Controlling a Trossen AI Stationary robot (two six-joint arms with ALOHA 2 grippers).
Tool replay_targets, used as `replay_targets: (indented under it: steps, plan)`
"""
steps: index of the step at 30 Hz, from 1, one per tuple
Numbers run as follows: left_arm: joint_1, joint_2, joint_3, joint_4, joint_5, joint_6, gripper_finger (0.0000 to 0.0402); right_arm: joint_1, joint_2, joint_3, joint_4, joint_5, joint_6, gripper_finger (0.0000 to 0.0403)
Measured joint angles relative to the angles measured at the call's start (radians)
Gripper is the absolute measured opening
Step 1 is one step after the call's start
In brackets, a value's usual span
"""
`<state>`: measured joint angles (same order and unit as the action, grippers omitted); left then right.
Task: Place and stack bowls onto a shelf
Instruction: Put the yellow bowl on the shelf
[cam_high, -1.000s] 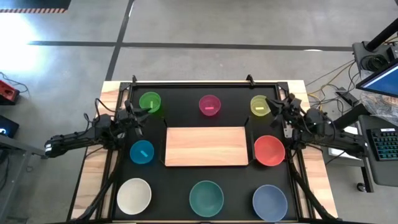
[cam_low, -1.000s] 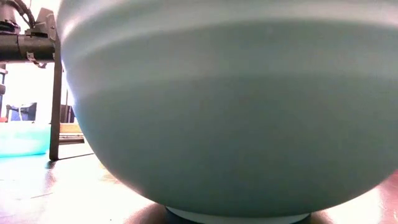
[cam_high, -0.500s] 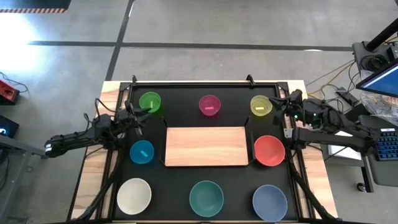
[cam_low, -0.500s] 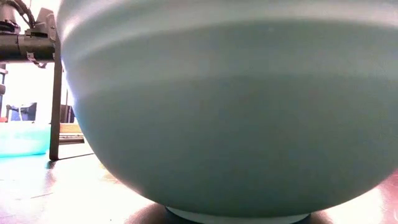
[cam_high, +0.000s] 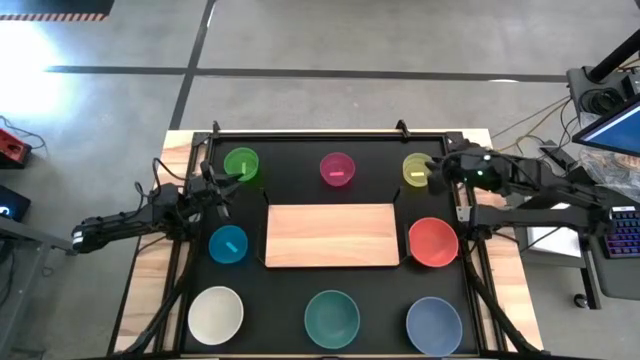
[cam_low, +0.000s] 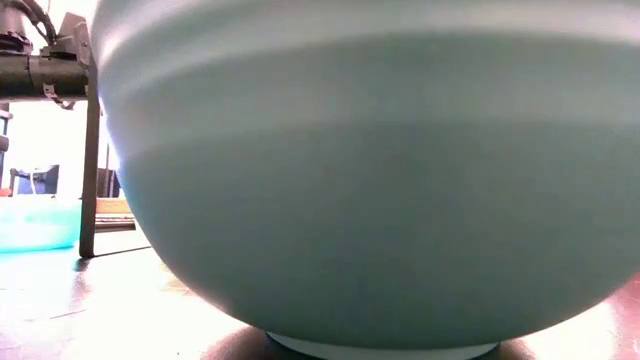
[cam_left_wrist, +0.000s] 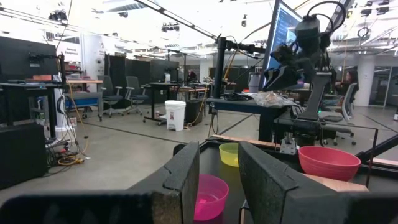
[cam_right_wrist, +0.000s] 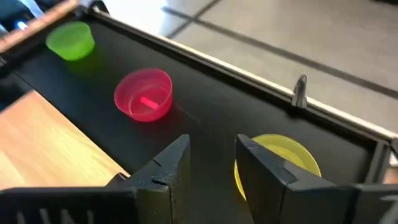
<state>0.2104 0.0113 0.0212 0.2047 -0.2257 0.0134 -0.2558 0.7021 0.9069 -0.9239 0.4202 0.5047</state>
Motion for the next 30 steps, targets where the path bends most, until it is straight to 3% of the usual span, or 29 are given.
replay_targets:
  steps: [9, 17, 30]
  plan:
    - [0.0, 0.0, 0.0, 0.0, 0.0, 0.0, 0.0095, -0.01, 0.199, 0.208, -0.133, -0.001, 0.02, 0.0132]
    - [0.0, 0.0, 0.0, -0.001, 0.0, 0.0, 0.0095, -0.151, 0.375, 0.344, -0.329, -0.009, 0.08, 0.0133]
    - [0.0, 0.0, 0.0, -0.001, 0.0, 0.0, 0.0095, -0.451, 0.536, 0.321, -0.354, -0.267, 0.018, 0.0132]
